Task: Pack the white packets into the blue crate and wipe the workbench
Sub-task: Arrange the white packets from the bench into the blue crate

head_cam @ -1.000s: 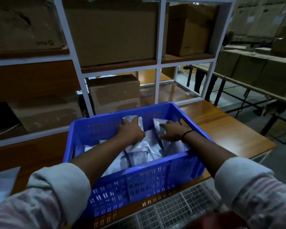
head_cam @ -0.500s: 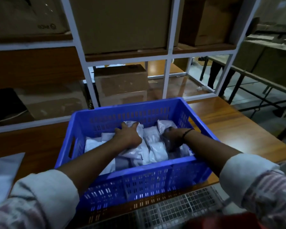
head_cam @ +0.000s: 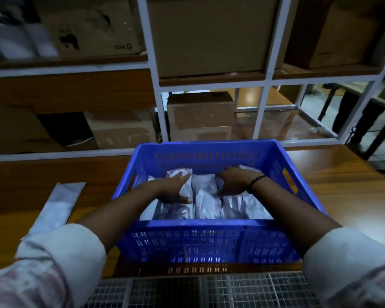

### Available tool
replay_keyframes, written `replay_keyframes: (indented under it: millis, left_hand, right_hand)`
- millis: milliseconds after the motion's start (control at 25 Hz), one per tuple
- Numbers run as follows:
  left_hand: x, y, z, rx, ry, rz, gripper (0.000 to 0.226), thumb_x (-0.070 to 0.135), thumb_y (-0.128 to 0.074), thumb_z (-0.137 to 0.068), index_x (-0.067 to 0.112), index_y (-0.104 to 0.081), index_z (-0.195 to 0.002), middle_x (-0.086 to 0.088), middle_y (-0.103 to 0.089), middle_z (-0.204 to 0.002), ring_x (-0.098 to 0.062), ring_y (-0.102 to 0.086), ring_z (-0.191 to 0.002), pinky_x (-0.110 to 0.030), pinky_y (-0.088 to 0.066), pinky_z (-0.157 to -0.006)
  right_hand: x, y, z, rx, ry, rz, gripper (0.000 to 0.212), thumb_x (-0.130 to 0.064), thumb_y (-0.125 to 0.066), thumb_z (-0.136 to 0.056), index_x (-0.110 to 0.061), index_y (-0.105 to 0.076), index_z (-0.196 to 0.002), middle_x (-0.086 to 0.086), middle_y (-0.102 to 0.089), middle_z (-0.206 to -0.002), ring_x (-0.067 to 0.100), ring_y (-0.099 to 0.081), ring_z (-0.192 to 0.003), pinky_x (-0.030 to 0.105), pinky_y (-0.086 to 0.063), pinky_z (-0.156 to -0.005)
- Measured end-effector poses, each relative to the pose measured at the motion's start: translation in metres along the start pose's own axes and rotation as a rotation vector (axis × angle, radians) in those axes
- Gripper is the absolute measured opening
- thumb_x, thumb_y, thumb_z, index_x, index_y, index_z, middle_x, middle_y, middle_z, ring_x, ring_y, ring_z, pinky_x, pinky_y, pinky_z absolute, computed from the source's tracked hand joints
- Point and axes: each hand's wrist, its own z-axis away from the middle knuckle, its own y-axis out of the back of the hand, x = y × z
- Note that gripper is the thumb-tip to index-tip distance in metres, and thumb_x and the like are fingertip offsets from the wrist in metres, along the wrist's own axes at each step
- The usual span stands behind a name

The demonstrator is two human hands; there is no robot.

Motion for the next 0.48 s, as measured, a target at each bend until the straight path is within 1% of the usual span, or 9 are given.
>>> replay_keyframes:
  millis: [40,120,200,280,360,400,480]
  left_hand:
    - [-0.004,-0.005,0.002,-0.070,-0.040,-0.042,0.114,0.068,-0.059,-0.090,0.025,0.019,-0.160,-0.007,0.029,-0.166,-0.033,0.002,-0.157,-0.048,-0.018,-0.125]
    - [-0.008,-0.021,0.003,-0.131,-0.041,-0.133,0.119,0.068,-0.063,-0.088,0.025,0.022,-0.159,-0.009,0.035,-0.163,-0.037,0.003,-0.157,-0.049,-0.017,-0.125]
    - [-0.006,-0.027,0.001,-0.119,-0.047,-0.143,0.123,0.067,-0.066,-0.086,0.025,0.025,-0.158,-0.010,0.037,-0.162,-0.039,0.006,-0.156,-0.051,-0.015,-0.125]
    - [-0.005,-0.020,0.001,-0.096,-0.030,-0.119,0.132,0.069,-0.070,-0.081,0.023,0.028,-0.157,-0.010,0.036,-0.163,-0.037,0.011,-0.156,-0.052,-0.012,-0.126]
    - [-0.005,-0.015,0.002,-0.089,0.004,-0.185,0.138,0.070,-0.074,-0.077,0.024,0.029,-0.156,-0.010,0.034,-0.164,-0.038,0.013,-0.155,-0.055,-0.012,-0.125]
    - [-0.005,-0.017,0.002,-0.104,0.022,-0.226,0.137,0.066,-0.075,-0.078,0.025,0.030,-0.156,-0.010,0.033,-0.164,-0.040,0.012,-0.155,-0.056,-0.013,-0.125]
    - [-0.004,-0.022,0.004,-0.133,0.050,-0.234,0.133,0.057,-0.077,-0.083,0.028,0.031,-0.155,-0.010,0.034,-0.164,-0.041,0.008,-0.155,-0.056,-0.016,-0.124]
  right_hand:
    - [-0.002,-0.004,-0.002,-0.021,0.007,-0.019,0.065,-0.055,-0.063,-0.091,-0.015,-0.050,-0.141,0.010,-0.050,-0.147,0.030,-0.049,-0.131,0.039,-0.041,-0.104]
    - [-0.006,-0.014,-0.002,-0.057,0.029,-0.041,0.067,-0.053,-0.064,-0.091,-0.013,-0.049,-0.143,0.011,-0.050,-0.147,0.030,-0.050,-0.131,0.037,-0.042,-0.104]
    - [-0.008,-0.023,0.002,-0.112,0.048,-0.003,0.055,-0.046,-0.063,-0.094,-0.011,-0.057,-0.137,0.013,-0.056,-0.141,0.031,-0.053,-0.127,0.034,-0.042,-0.101]
    - [-0.002,-0.033,0.000,-0.171,0.054,0.032,0.045,-0.040,-0.061,-0.097,-0.009,-0.064,-0.128,0.015,-0.060,-0.135,0.031,-0.055,-0.123,0.033,-0.043,-0.095]
    - [0.003,-0.035,0.000,-0.159,0.045,0.031,0.045,-0.041,-0.063,-0.095,-0.011,-0.064,-0.129,0.014,-0.059,-0.136,0.031,-0.053,-0.126,0.036,-0.044,-0.098]
    - [0.005,-0.035,-0.001,-0.138,0.040,0.030,0.047,-0.042,-0.064,-0.094,-0.012,-0.063,-0.130,0.014,-0.059,-0.137,0.032,-0.052,-0.127,0.037,-0.044,-0.100]
    - [0.005,-0.037,-0.005,-0.112,0.026,0.025,0.052,-0.045,-0.066,-0.092,-0.015,-0.059,-0.134,0.014,-0.056,-0.141,0.033,-0.049,-0.129,0.041,-0.045,-0.103]
